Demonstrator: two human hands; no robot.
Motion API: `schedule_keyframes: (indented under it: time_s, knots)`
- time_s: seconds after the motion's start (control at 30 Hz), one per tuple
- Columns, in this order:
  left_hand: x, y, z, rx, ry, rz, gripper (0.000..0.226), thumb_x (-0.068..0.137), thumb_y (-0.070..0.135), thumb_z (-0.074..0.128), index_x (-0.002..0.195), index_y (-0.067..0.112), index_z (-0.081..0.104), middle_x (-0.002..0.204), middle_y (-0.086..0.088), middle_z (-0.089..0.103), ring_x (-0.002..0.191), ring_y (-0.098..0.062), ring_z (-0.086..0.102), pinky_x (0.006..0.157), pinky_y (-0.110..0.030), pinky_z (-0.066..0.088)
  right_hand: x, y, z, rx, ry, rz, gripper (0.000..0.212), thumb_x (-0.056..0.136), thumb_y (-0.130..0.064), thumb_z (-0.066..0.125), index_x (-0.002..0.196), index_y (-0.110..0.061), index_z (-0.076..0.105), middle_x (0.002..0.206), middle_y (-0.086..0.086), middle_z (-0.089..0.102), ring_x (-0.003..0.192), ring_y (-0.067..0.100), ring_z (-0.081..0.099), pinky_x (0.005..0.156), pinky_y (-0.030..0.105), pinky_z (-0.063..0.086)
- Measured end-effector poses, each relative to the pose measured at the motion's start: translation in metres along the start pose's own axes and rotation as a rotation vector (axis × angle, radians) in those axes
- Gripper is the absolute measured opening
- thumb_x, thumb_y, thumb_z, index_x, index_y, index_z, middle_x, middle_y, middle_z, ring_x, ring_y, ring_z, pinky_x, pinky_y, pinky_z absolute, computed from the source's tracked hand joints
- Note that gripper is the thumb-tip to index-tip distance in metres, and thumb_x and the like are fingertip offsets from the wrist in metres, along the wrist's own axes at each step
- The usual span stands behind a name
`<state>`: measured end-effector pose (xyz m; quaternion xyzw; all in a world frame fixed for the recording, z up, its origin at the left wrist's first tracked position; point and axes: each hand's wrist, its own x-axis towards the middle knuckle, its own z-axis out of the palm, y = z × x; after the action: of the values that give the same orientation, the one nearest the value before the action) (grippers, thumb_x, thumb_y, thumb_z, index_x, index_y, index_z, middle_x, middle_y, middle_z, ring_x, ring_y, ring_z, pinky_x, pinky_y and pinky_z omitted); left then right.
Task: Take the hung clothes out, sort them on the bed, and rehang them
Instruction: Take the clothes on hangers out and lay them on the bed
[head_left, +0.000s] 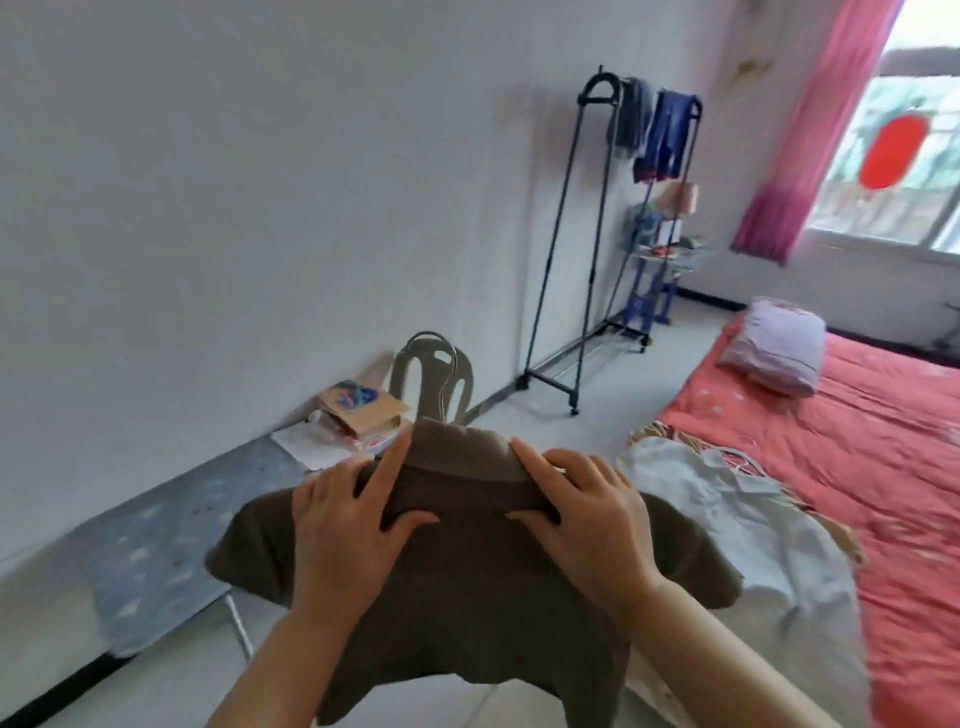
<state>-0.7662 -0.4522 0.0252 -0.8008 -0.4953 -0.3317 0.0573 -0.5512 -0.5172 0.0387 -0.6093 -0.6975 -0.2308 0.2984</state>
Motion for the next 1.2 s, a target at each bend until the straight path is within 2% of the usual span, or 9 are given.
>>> schedule_keyframes:
  time_s: [0.2, 0.37, 0.47, 0.6, 0.87, 0.97, 1.1, 1.17, 1.2]
  knots:
    - [0.048, 0.092, 0.091, -0.164, -0.123, 0.256, 0.073, 0.087, 0.07, 0.015, 0.141, 0.025, 0.033, 0.094, -0.007, 0.056, 0.087, -0.021, 0.049, 0.084, -0.045, 0.043, -0.053, 0.097, -0.027, -0.184, 0.011, 0.257, 0.054, 0.078, -0.052, 0.055, 0.125, -0.026, 0.057, 0.099, -0.004, 0.065, 0.085, 0.017, 0.062, 0.072, 0.031, 0.053]
    - [0.079, 0.156, 0.143, -0.321, -0.189, 0.452, 0.068, 0.088, 0.07, 0.016, 0.139, 0.029, 0.033, 0.091, -0.005, 0.06, 0.08, -0.023, 0.06, 0.082, -0.046, 0.048, -0.083, 0.143, -0.046, -0.342, 0.031, 0.437, 0.055, 0.077, -0.054, 0.053, 0.124, -0.027, 0.056, 0.097, -0.004, 0.066, 0.084, 0.016, 0.064, 0.072, 0.031, 0.054]
    - [0.094, 0.186, 0.17, -0.407, -0.195, 0.547, 0.065, 0.086, 0.068, 0.026, 0.138, 0.03, 0.034, 0.09, -0.004, 0.061, 0.08, -0.023, 0.06, 0.082, -0.044, 0.048, -0.094, 0.164, -0.05, -0.389, 0.028, 0.535, 0.057, 0.076, -0.054, 0.053, 0.126, -0.029, 0.051, 0.097, -0.004, 0.065, 0.084, 0.018, 0.064, 0.071, 0.033, 0.054]
    - [0.109, 0.218, 0.2, -0.474, -0.212, 0.63, 0.064, 0.088, 0.068, 0.024, 0.138, 0.03, 0.035, 0.09, -0.004, 0.061, 0.082, -0.023, 0.06, 0.082, -0.043, 0.048, -0.105, 0.19, -0.05, -0.408, 0.028, 0.636, 0.059, 0.075, -0.055, 0.054, 0.129, -0.03, 0.049, 0.097, -0.004, 0.064, 0.084, 0.017, 0.064, 0.07, 0.032, 0.053]
    - [0.149, 0.273, 0.282, -0.491, -0.255, 0.648, 0.063, 0.088, 0.067, 0.028, 0.137, 0.029, 0.038, 0.095, -0.004, 0.062, 0.085, -0.022, 0.06, 0.083, -0.043, 0.048, -0.104, 0.284, -0.021, -0.405, -0.008, 0.702, 0.059, 0.074, -0.055, 0.053, 0.128, -0.03, 0.049, 0.097, -0.004, 0.065, 0.083, 0.017, 0.064, 0.07, 0.031, 0.053]
    - [0.17, 0.298, 0.328, -0.461, -0.283, 0.631, 0.064, 0.085, 0.066, 0.034, 0.137, 0.029, 0.037, 0.095, -0.004, 0.062, 0.085, -0.021, 0.059, 0.083, -0.044, 0.048, -0.104, 0.342, 0.002, -0.357, -0.034, 0.731, 0.06, 0.072, -0.056, 0.056, 0.126, -0.03, 0.051, 0.095, -0.004, 0.065, 0.083, 0.017, 0.064, 0.069, 0.033, 0.054]
    - [0.203, 0.34, 0.385, -0.407, -0.379, 0.576, 0.063, 0.089, 0.066, 0.026, 0.138, 0.029, 0.037, 0.096, -0.004, 0.063, 0.086, -0.021, 0.059, 0.086, -0.043, 0.047, -0.104, 0.43, 0.034, -0.285, -0.074, 0.75, 0.059, 0.07, -0.055, 0.057, 0.122, -0.029, 0.053, 0.096, -0.006, 0.065, 0.089, 0.013, 0.059, 0.074, 0.032, 0.053]
    - [0.219, 0.36, 0.411, -0.383, -0.435, 0.557, 0.063, 0.086, 0.064, 0.034, 0.137, 0.028, 0.037, 0.098, -0.005, 0.064, 0.088, -0.023, 0.061, 0.086, -0.045, 0.048, -0.103, 0.472, 0.049, -0.232, -0.105, 0.765, 0.057, 0.071, -0.055, 0.057, 0.121, -0.027, 0.056, 0.095, -0.005, 0.064, 0.089, 0.013, 0.059, 0.074, 0.032, 0.053]
    - [0.228, 0.369, 0.425, -0.366, -0.45, 0.549, 0.065, 0.083, 0.061, 0.045, 0.137, 0.027, 0.036, 0.099, -0.005, 0.065, 0.089, -0.024, 0.062, 0.086, -0.047, 0.048, -0.102, 0.492, 0.057, -0.215, -0.115, 0.762, 0.057, 0.07, -0.054, 0.058, 0.12, -0.026, 0.058, 0.095, -0.005, 0.064, 0.087, 0.015, 0.061, 0.073, 0.032, 0.053]
